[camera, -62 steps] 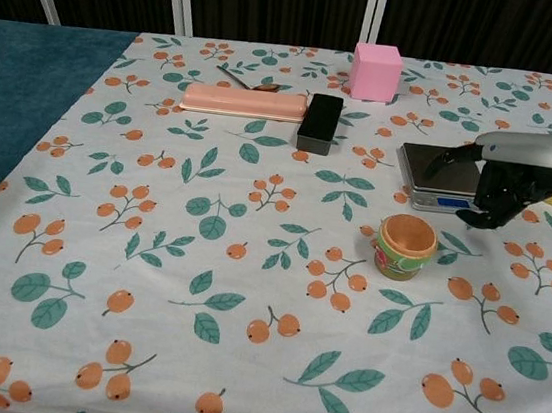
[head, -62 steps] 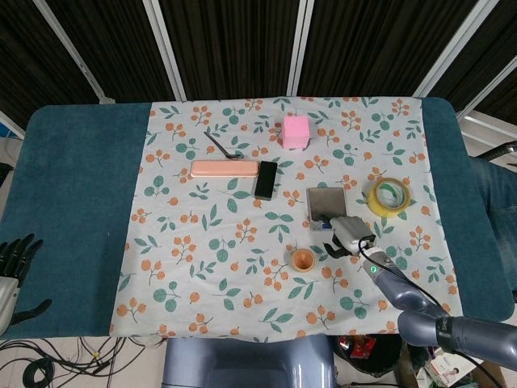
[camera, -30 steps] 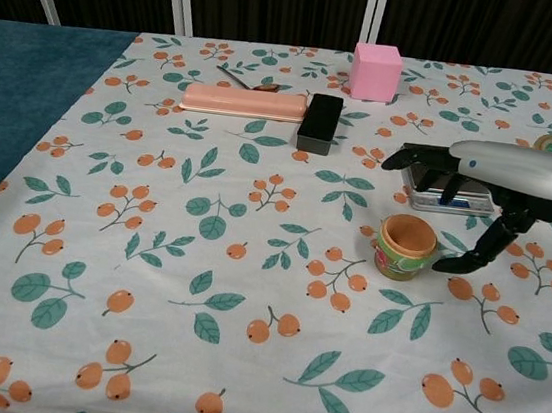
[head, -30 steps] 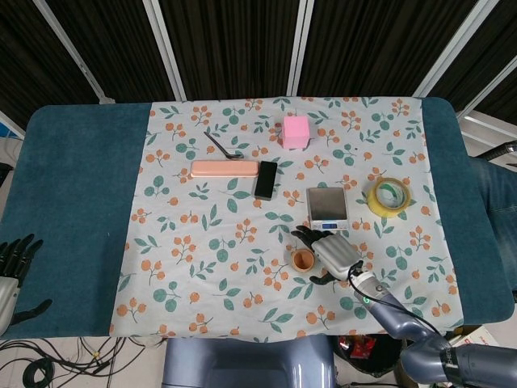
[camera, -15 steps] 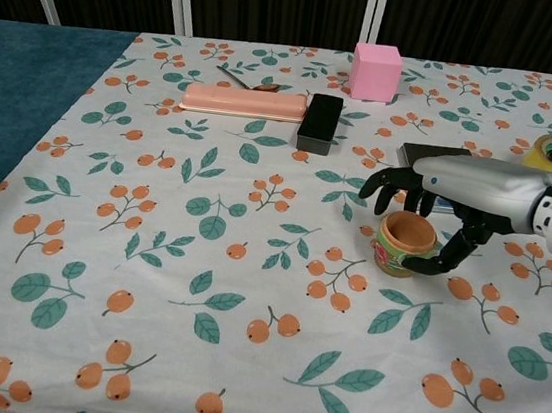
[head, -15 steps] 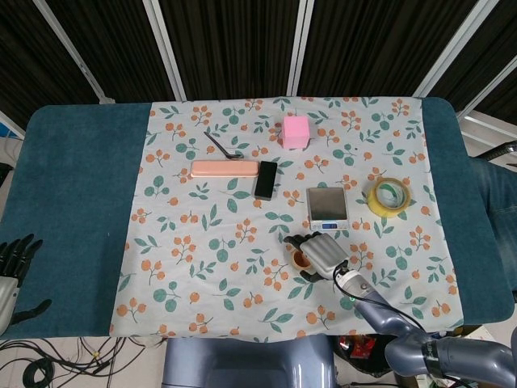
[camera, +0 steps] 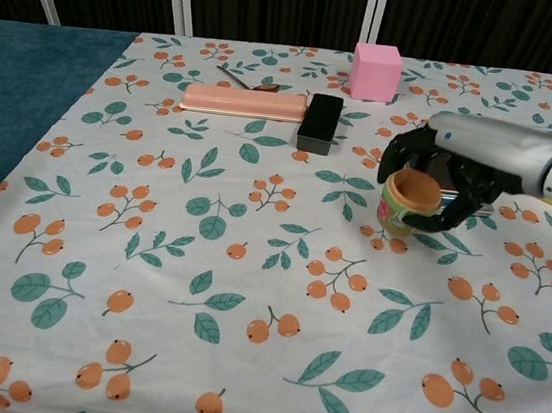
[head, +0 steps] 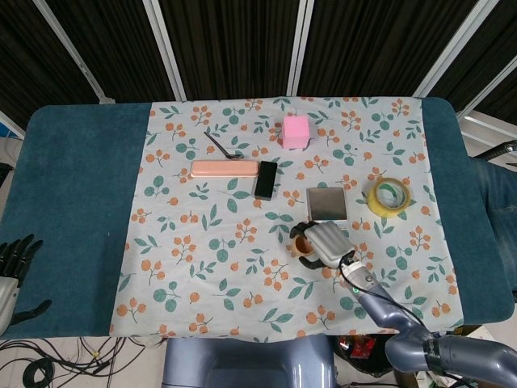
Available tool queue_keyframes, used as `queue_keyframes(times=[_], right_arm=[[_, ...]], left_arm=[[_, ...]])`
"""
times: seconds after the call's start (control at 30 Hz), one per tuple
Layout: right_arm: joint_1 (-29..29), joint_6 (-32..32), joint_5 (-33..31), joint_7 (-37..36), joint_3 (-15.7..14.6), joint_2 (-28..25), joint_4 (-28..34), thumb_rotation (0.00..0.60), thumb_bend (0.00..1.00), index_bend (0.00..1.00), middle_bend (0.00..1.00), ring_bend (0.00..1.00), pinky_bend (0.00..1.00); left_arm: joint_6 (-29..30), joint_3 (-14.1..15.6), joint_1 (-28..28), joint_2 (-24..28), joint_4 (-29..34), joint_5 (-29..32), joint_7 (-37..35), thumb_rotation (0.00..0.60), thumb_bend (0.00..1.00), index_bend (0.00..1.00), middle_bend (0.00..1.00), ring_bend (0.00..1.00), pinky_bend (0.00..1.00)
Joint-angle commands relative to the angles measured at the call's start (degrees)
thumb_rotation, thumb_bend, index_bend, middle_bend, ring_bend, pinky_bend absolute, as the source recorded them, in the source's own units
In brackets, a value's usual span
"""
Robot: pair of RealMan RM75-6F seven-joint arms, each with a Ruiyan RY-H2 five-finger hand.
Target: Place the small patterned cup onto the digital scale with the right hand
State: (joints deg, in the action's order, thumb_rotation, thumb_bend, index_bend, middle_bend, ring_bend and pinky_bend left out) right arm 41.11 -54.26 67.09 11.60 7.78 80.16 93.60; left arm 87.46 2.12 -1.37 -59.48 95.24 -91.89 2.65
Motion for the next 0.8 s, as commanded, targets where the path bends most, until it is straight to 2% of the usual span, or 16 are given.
queue_keyframes(times=[0.03, 0.23, 0.57, 0.73, 0.8], right_arm=[[0.30, 0.02, -2.76, -0.59, 2.34, -1.53, -2.07, 0.600, 0.58, 0.50, 0.49, 0.61, 0.69], [1.78, 2.91, -7.74, -1.47, 4.77, -1.32, -7.89, 0.600, 0.58, 0.50, 0.49, 0.61, 0.69], [4.51, 6.99, -9.96, -1.85, 5.36, 4.02, -20.44, 0.600, 0.58, 0.50, 0.49, 0.60, 0.69], [5.26, 8.93, -10.65, -3.29, 5.76, 6.06, -24.12, 0.600, 0.56, 0.49, 0.49, 0.60, 0.69], [5.47, 9.56, -10.78, -3.57, 5.74, 6.63, -25.18, 0.600, 0.52, 0.46, 0.47, 0.59, 0.68]], left_arm=[[0.02, 0.00, 0.00, -0.02, 0.02, -0.04, 0.11, 0.600, 0.12, 0.03, 0.00, 0.00, 0.03], [0.01, 0.00, 0.01, -0.04, 0.07, -0.01, 0.37, 0.600, 0.12, 0.03, 0.00, 0.00, 0.03], [-0.13, -0.04, 0.00, 0.08, 0.12, 0.23, 0.25, 0.600, 0.12, 0.03, 0.00, 0.00, 0.03], [-0.27, -0.09, -0.05, 0.17, 0.22, 0.38, 0.04, 0.600, 0.12, 0.03, 0.00, 0.00, 0.04], [-0.30, -0.08, -0.06, 0.20, 0.22, 0.38, -0.01, 0.600, 0.12, 0.03, 0.00, 0.00, 0.04]])
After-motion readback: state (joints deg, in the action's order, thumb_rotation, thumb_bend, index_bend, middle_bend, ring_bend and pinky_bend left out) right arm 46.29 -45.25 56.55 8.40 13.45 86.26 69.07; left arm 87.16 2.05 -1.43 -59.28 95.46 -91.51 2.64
